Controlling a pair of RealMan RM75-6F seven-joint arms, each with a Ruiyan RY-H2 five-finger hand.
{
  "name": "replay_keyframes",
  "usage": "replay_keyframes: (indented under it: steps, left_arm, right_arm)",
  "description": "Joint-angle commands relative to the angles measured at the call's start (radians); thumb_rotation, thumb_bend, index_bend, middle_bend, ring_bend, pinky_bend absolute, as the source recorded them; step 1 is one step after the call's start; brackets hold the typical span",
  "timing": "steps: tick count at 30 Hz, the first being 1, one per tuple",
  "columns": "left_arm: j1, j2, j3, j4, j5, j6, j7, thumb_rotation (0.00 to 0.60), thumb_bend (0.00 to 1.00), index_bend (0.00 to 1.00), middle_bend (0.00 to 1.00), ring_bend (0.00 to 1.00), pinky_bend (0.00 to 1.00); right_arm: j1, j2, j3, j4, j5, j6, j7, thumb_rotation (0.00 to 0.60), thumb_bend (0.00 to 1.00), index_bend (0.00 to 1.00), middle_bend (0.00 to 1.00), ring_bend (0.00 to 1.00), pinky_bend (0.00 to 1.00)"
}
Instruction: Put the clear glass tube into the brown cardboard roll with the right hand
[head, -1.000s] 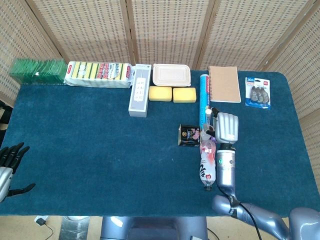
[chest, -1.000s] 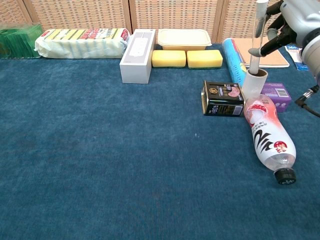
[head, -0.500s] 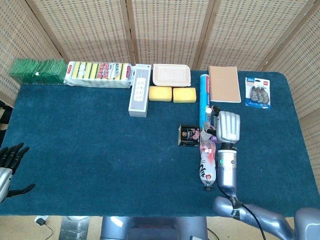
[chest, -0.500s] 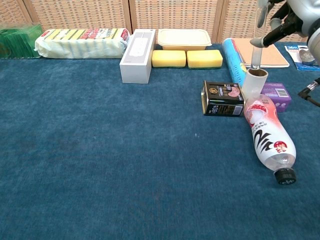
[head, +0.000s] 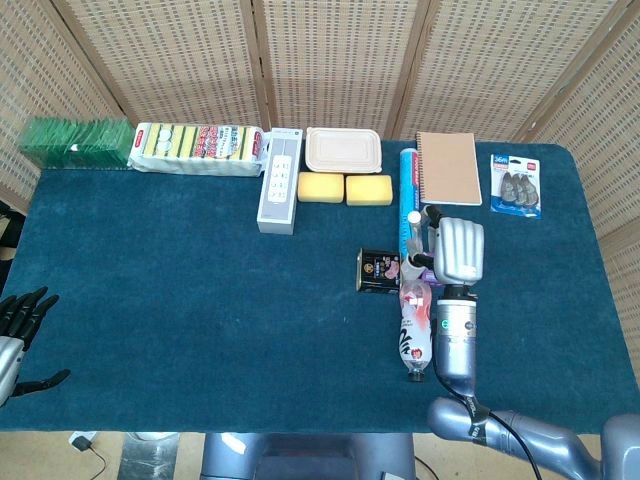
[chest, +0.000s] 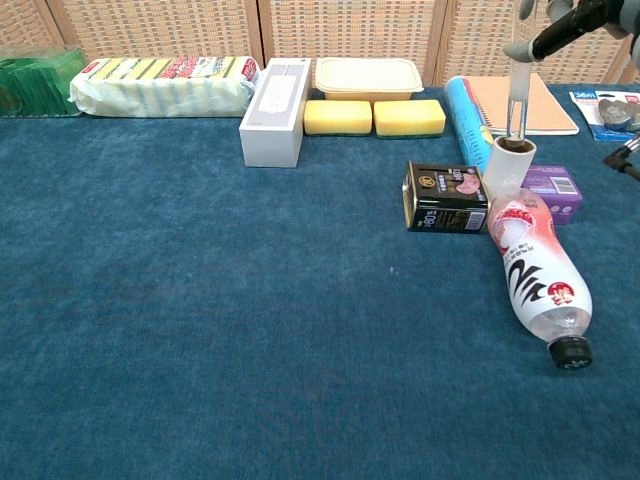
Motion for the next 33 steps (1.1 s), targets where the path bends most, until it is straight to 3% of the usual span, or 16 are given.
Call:
replay_keyframes:
  steps: [1, 25, 33]
  left_arm:
    - [0.002, 0.001, 0.002, 0.002, 0.004, 0.003, -0.003, 0.534, 0.08, 0.02, 0.0, 0.0, 0.0]
    - [0.013, 0.005, 0.007, 0.017, 0.022, 0.032, -0.034, 0.536, 0.08, 0.02, 0.0, 0.0, 0.0]
    - [0.016, 0.007, 0.009, 0.022, 0.028, 0.042, -0.043, 0.539, 0.08, 0.02, 0.0, 0.0, 0.0]
  right_arm:
    - [0.001, 0.009, 0.001, -0.023, -0.004, 0.012, -0.015, 0.6, 0.34, 0.75, 0.88, 0.98, 0.89]
    - [0.006, 0.057, -0.001, -0.152, -0.006, 0.056, -0.093, 0.6, 0.35, 0.8, 0.91, 1.0, 0.91]
    - [-0.007, 0.126, 0.021, -0.252, 0.07, 0.026, -0.117, 0.6, 0.39, 0.8, 0.93, 1.0, 0.92]
